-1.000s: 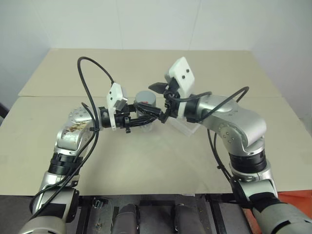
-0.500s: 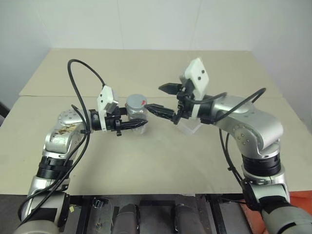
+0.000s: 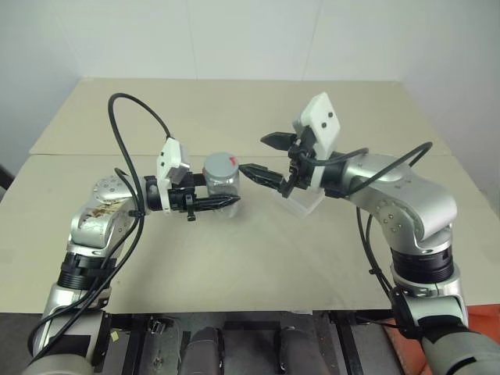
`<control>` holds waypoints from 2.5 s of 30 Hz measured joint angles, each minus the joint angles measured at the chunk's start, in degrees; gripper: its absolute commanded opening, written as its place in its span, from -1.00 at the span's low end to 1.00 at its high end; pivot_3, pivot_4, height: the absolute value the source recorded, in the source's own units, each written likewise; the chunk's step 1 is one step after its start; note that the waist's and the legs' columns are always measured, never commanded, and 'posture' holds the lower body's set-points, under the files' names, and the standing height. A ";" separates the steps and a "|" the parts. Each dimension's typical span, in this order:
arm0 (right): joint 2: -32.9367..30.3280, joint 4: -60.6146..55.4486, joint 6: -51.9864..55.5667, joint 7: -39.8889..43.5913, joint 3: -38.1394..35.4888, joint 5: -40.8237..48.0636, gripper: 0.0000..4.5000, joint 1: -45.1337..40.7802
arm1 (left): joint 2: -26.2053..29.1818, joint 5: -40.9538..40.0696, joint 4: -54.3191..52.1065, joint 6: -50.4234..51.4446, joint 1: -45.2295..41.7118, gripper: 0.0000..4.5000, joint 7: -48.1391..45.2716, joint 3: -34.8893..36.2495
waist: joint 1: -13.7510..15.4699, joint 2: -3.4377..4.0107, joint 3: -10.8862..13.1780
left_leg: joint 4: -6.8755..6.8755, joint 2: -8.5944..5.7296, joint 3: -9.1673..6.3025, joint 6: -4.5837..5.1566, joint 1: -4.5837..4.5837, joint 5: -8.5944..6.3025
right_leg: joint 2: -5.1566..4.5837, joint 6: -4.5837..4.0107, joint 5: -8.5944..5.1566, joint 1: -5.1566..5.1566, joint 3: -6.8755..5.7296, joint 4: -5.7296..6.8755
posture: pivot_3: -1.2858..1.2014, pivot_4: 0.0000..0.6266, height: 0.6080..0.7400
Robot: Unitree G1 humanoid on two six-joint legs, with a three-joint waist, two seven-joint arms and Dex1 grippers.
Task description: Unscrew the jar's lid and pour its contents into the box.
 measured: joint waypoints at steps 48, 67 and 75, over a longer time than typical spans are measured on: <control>7.75 4.08 -1.09 -2.44 3.48 -5.20 0.98 -3.93 | -5.81 4.55 6.07 -2.04 -3.54 -0.11 5.94 -0.33 | -0.06 0.00 0.00 | -0.01 0.00 -0.02 0.00 -0.01 0.00 | 0.00 0.00 0.00 -0.01 -0.01 0.11 | 0.03 -0.52 1.00; 4.10 1.55 -1.72 -0.91 1.64 -4.87 0.98 -2.15 | -0.57 0.99 3.57 -0.34 -0.61 -0.11 1.11 0.14 | 0.04 0.00 0.00 | -0.01 0.00 0.03 0.00 -0.01 0.00 | 0.00 0.00 0.00 0.00 -0.02 0.03 | 0.03 -0.52 1.00; 4.13 1.21 -2.14 0.26 0.91 -3.59 0.98 -1.57 | -0.33 0.99 3.56 -0.43 -0.63 -0.11 1.26 0.14 | 0.01 0.00 0.00 | -0.01 0.00 0.02 0.00 -0.01 0.00 | 0.00 0.00 0.00 0.00 -0.02 0.03 | 0.03 -0.52 1.00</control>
